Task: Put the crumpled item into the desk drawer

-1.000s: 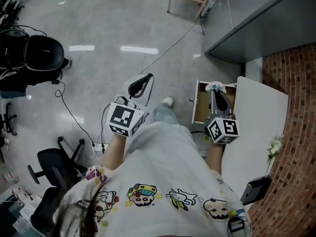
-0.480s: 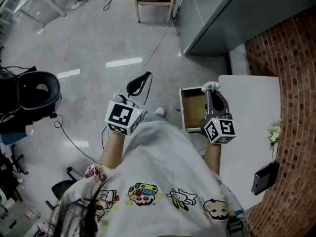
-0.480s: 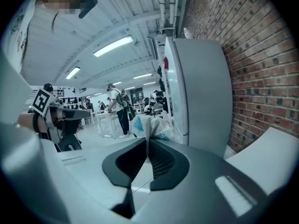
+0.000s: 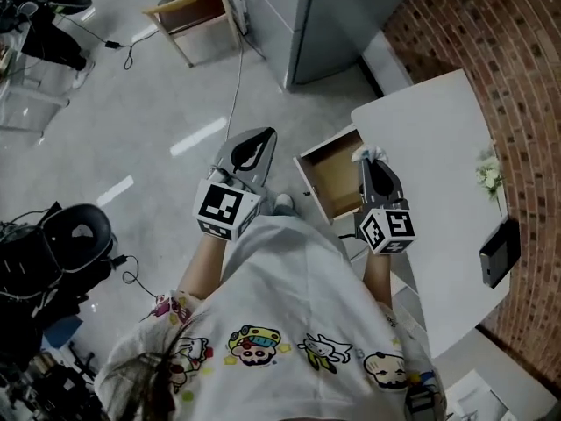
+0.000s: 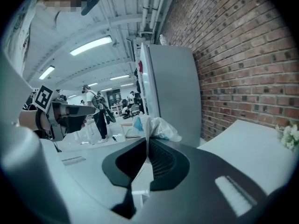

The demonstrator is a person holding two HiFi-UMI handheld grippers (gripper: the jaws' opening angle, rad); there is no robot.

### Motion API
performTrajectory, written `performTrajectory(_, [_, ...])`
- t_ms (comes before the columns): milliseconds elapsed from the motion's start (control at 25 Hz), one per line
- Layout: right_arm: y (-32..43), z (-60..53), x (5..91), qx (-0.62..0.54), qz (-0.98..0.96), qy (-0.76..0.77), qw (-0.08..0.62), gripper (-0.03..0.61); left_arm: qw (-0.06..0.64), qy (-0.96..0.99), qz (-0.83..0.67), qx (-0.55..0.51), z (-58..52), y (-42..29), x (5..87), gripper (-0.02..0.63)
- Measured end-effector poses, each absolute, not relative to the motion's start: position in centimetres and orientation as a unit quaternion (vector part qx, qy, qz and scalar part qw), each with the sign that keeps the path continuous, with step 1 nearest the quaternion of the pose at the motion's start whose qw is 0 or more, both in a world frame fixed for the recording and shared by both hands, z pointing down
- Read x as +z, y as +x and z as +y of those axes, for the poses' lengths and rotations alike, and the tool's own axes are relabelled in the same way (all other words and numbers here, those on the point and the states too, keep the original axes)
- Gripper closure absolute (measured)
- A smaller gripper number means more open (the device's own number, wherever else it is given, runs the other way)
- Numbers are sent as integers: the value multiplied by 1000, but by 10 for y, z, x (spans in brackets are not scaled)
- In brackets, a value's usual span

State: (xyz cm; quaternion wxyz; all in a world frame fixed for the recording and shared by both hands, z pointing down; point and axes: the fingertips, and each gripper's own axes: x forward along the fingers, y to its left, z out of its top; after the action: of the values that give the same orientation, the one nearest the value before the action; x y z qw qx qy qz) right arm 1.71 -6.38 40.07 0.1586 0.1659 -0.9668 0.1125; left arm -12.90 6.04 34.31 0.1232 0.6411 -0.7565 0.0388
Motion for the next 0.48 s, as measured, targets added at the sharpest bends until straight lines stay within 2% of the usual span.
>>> performTrajectory(480, [41, -78, 409, 135, -912, 348, 171, 558, 151, 794, -586, 54, -36, -132, 360, 614])
